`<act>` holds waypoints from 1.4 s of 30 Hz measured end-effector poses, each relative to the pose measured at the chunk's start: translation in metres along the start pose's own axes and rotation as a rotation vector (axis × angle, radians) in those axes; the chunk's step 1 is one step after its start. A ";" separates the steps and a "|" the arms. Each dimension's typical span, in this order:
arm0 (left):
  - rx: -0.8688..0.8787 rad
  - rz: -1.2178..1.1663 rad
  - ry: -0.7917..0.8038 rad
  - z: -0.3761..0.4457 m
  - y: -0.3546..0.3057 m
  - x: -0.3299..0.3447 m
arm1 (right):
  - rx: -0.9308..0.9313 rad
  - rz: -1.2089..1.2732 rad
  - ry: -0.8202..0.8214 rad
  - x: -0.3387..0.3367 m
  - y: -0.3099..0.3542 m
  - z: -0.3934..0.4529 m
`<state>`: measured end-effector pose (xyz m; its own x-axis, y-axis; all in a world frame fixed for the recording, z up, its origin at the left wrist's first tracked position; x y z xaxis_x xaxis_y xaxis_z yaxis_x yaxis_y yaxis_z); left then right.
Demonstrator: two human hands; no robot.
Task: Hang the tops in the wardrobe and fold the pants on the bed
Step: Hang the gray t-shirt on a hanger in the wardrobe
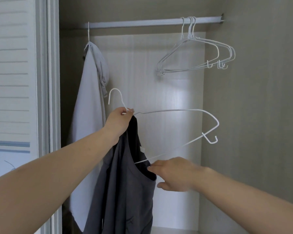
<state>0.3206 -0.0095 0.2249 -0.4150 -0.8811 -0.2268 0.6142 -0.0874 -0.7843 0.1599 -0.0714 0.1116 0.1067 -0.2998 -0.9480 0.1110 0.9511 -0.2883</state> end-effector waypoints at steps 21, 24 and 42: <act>0.077 0.468 -0.037 -0.003 0.069 -0.055 | 0.067 0.306 0.004 0.034 -0.049 -0.030; 0.143 0.557 -0.009 -0.005 0.070 -0.047 | 0.073 0.238 -0.053 0.014 -0.059 -0.042; 0.256 0.491 0.070 -0.034 0.035 0.016 | 0.028 0.041 -0.149 -0.052 -0.038 -0.033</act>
<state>0.3123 -0.0109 0.1741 -0.0774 -0.8149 -0.5744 0.8863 0.2076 -0.4139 0.1171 -0.0892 0.1673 0.2573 -0.2705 -0.9277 0.1313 0.9609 -0.2438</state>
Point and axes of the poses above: each hand's wrist, its own z-axis towards the middle knuckle, its own x-axis out of the palm, y = z × x, the point moved 7 cm from there along z, towards the middle knuckle, and after that the axes turned 9 degrees about z, right-handed, at the moved point
